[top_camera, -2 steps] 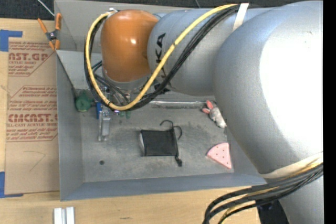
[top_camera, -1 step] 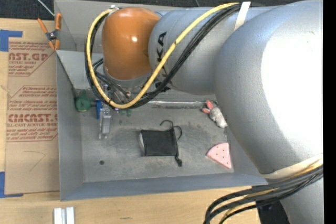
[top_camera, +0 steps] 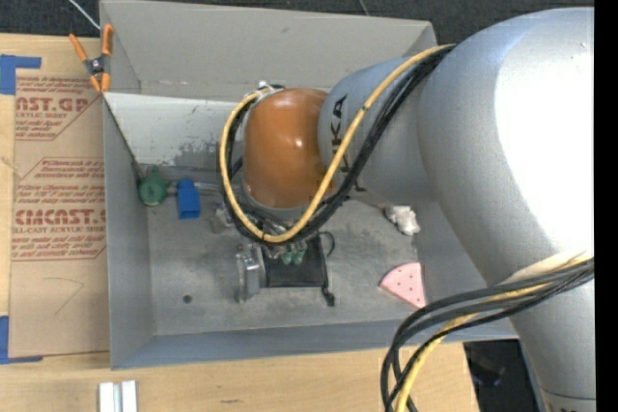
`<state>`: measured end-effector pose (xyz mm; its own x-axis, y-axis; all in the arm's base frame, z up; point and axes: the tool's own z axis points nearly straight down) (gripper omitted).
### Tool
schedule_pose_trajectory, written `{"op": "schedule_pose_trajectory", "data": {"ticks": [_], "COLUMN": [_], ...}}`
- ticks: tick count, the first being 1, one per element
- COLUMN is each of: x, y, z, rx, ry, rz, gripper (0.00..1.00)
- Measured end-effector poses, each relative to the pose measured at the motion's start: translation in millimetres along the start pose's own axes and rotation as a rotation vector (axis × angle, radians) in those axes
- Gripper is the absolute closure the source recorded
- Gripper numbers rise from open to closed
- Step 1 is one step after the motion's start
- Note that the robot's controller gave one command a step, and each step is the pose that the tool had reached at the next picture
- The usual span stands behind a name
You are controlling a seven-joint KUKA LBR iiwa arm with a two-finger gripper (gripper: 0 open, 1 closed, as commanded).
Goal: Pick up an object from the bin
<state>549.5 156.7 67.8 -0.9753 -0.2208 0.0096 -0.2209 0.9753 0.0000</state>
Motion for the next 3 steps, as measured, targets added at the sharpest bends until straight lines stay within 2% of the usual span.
{"op": "schedule_pose_trajectory", "data": {"ticks": [1, 2, 3], "x": [-25.1, 3.1, 22.9], "y": [-8.8, -54.1, -79.5], "z": [-65.2, -37.5, -5.5], "rx": [-0.005, -0.001, -0.006], "ry": [-0.015, -0.004, -0.015], "rz": [0.248, -0.302, 0.195], "gripper": [0.0, 0.0, 0.0]}}
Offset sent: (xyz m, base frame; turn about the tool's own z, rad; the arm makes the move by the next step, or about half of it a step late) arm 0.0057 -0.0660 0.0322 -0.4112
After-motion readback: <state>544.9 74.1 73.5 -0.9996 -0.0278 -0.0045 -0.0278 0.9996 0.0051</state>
